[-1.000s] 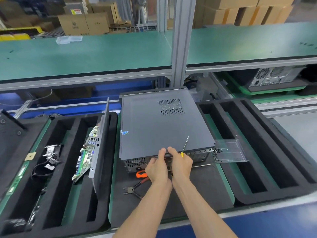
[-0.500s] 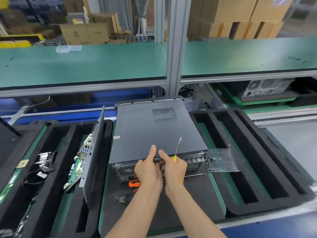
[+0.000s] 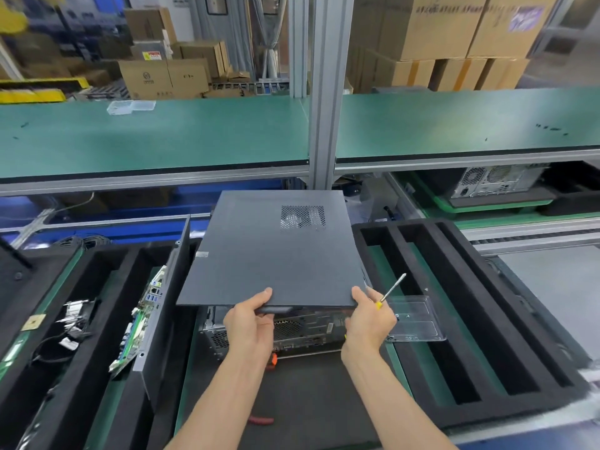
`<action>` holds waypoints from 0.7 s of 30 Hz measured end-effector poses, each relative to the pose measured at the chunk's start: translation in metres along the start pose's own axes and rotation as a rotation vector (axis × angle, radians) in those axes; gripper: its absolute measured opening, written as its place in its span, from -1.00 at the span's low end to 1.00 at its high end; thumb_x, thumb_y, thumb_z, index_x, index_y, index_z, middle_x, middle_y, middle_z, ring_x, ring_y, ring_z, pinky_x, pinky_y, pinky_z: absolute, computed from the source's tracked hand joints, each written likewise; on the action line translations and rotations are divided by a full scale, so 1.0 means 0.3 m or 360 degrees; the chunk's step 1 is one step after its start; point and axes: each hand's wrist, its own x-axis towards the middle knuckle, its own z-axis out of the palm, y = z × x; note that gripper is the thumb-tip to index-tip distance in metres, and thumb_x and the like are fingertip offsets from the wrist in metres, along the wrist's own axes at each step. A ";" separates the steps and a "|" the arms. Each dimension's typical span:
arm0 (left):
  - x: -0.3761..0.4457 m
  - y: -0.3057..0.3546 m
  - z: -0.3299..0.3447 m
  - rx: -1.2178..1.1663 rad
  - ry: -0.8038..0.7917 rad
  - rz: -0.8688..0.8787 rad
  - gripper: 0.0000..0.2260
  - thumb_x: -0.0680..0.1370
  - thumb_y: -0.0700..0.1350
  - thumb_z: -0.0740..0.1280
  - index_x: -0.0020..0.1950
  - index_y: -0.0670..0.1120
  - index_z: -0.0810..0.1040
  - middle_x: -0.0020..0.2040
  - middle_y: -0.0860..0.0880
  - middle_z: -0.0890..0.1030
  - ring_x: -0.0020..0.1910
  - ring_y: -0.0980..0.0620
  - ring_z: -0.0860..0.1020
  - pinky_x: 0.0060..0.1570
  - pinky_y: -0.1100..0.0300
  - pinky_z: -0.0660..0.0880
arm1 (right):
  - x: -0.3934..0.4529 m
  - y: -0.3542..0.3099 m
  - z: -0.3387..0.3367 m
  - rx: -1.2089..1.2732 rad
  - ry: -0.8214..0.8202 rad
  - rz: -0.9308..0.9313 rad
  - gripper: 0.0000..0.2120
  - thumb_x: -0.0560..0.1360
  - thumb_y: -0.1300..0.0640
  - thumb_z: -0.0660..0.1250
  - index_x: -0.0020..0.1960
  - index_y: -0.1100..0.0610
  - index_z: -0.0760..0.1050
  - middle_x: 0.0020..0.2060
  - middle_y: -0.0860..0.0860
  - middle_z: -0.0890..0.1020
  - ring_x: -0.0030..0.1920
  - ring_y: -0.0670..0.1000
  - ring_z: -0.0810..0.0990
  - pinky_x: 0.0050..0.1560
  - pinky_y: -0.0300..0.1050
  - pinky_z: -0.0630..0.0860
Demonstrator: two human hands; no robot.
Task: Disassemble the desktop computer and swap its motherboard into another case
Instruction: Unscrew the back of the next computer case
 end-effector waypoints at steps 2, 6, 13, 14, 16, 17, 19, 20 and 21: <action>0.024 0.031 0.001 0.0034 -0.0005 0.0058 -0.83 0.37 -0.49 0.38 -0.16 -0.26 0.59 -0.17 -0.15 0.65 -0.16 -0.09 0.68 -0.18 0.12 0.62 | 0.022 -0.015 -0.008 -0.0092 -0.0090 -0.0052 -0.83 0.40 0.29 0.48 -0.20 0.01 0.65 -0.20 -0.01 0.71 -0.19 0.03 0.62 -0.13 -0.04 0.51; 0.081 0.112 -0.002 0.0119 -0.0049 0.0163 -0.71 0.33 -0.53 0.34 -0.38 -0.17 0.67 -0.27 -0.07 0.69 -0.29 -0.07 0.70 -0.31 0.13 0.63 | 0.067 -0.049 -0.001 -0.0301 -0.0331 -0.0055 -0.93 0.39 0.28 0.47 -0.24 0.14 0.66 -0.26 0.03 0.71 -0.26 0.03 0.62 -0.23 -0.13 0.46; 0.132 0.170 0.009 0.0338 -0.0261 0.0024 -0.80 0.28 -0.48 0.28 -0.37 -0.20 0.57 -0.26 -0.14 0.67 -0.23 -0.13 0.68 -0.22 0.07 0.62 | 0.145 -0.084 0.009 -0.0121 -0.0535 0.0190 -0.86 0.46 0.24 0.47 0.00 0.23 0.60 -0.10 0.09 0.74 -0.18 0.15 0.66 -0.19 0.02 0.56; 0.138 0.171 0.023 0.0343 -0.0288 0.0005 -0.79 0.28 -0.46 0.27 -0.38 -0.18 0.57 -0.26 -0.13 0.68 -0.23 -0.13 0.68 -0.18 0.07 0.61 | 0.157 -0.087 0.000 -0.0099 -0.0535 0.0215 -0.86 0.47 0.27 0.46 0.01 0.25 0.58 -0.10 0.11 0.72 -0.23 0.15 0.61 -0.21 0.03 0.53; 0.146 0.166 0.065 0.0359 -0.0364 -0.0013 -0.81 0.36 -0.43 0.26 -0.28 -0.17 0.57 -0.20 -0.12 0.68 -0.19 -0.13 0.65 -0.07 0.04 0.58 | 0.168 -0.091 -0.018 -0.0094 -0.0520 0.0241 -0.89 0.48 0.29 0.43 -0.03 0.21 0.53 -0.15 0.15 0.66 -0.35 0.08 0.43 -0.36 -0.10 0.34; 0.149 0.159 0.094 0.0373 -0.0392 -0.0016 -0.83 0.40 -0.40 0.26 -0.17 -0.19 0.58 -0.14 -0.13 0.68 -0.14 -0.14 0.64 0.00 0.01 0.57 | 0.172 -0.091 -0.025 -0.0063 -0.0502 0.0252 -0.89 0.49 0.30 0.42 -0.05 0.19 0.51 -0.18 0.14 0.64 -0.39 0.06 0.40 -0.41 -0.15 0.27; 0.152 0.144 0.159 0.0387 -0.0409 0.0006 -0.80 0.46 -0.37 0.29 0.04 -0.21 0.56 0.01 -0.18 0.65 -0.03 -0.16 0.60 0.13 -0.05 0.54 | 0.174 -0.101 -0.036 0.0058 -0.0479 0.0276 -0.88 0.50 0.33 0.40 -0.03 0.17 0.50 -0.23 0.08 0.65 -0.46 0.02 0.43 -0.53 -0.22 0.26; 0.154 0.135 0.191 0.0393 -0.0412 0.0011 -0.78 0.47 -0.37 0.30 0.09 -0.21 0.55 0.05 -0.20 0.63 0.00 -0.17 0.59 0.16 -0.06 0.53 | 0.177 -0.110 -0.044 0.0116 -0.0462 0.0287 -0.88 0.51 0.34 0.39 -0.01 0.18 0.52 -0.24 0.05 0.66 -0.48 -0.01 0.45 -0.57 -0.24 0.26; 0.155 0.124 0.222 0.0400 -0.0435 0.0008 -0.80 0.48 -0.37 0.31 0.08 -0.22 0.55 0.04 -0.19 0.64 -0.01 -0.16 0.61 0.15 -0.03 0.56 | 0.183 -0.120 -0.055 0.0156 -0.0441 0.0298 -0.88 0.51 0.34 0.39 0.00 0.18 0.53 -0.24 0.04 0.67 -0.49 -0.04 0.47 -0.58 -0.25 0.27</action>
